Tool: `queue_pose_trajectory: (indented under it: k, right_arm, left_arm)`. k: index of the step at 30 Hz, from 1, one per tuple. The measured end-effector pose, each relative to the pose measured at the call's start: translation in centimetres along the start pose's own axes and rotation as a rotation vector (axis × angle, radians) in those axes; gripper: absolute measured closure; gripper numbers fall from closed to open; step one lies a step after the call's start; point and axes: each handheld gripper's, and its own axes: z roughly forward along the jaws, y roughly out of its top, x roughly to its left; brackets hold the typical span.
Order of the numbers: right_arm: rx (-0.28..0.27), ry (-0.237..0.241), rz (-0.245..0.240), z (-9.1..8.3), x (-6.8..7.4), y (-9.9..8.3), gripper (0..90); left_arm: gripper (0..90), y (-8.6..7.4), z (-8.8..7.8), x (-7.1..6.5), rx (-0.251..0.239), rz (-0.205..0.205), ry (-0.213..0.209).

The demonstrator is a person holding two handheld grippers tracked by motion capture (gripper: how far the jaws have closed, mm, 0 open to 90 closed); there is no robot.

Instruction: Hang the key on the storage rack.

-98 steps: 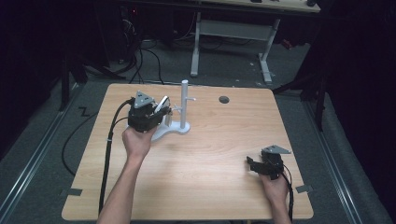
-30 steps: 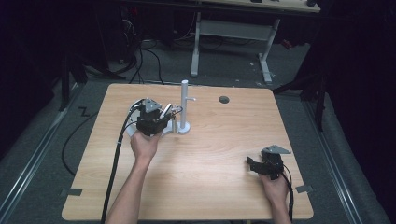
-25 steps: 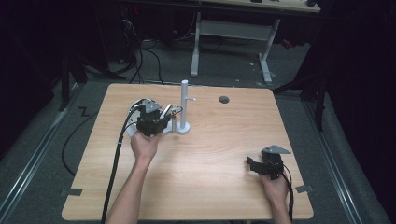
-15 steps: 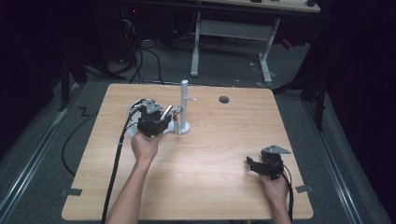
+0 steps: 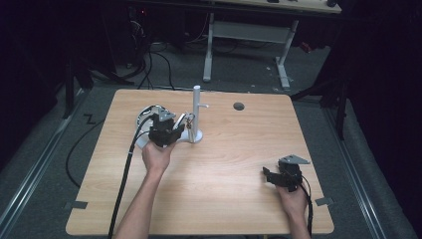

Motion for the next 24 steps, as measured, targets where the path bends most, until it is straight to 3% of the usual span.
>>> queue_pose_trajectory:
  k: [24]
  right_arm:
    - [0.0, 0.0, 0.001, 0.0, 0.0, 0.0, 29.3]
  left_arm:
    - [73.3, -0.5, 1.3, 0.0, 0.041, -0.039, -0.021]
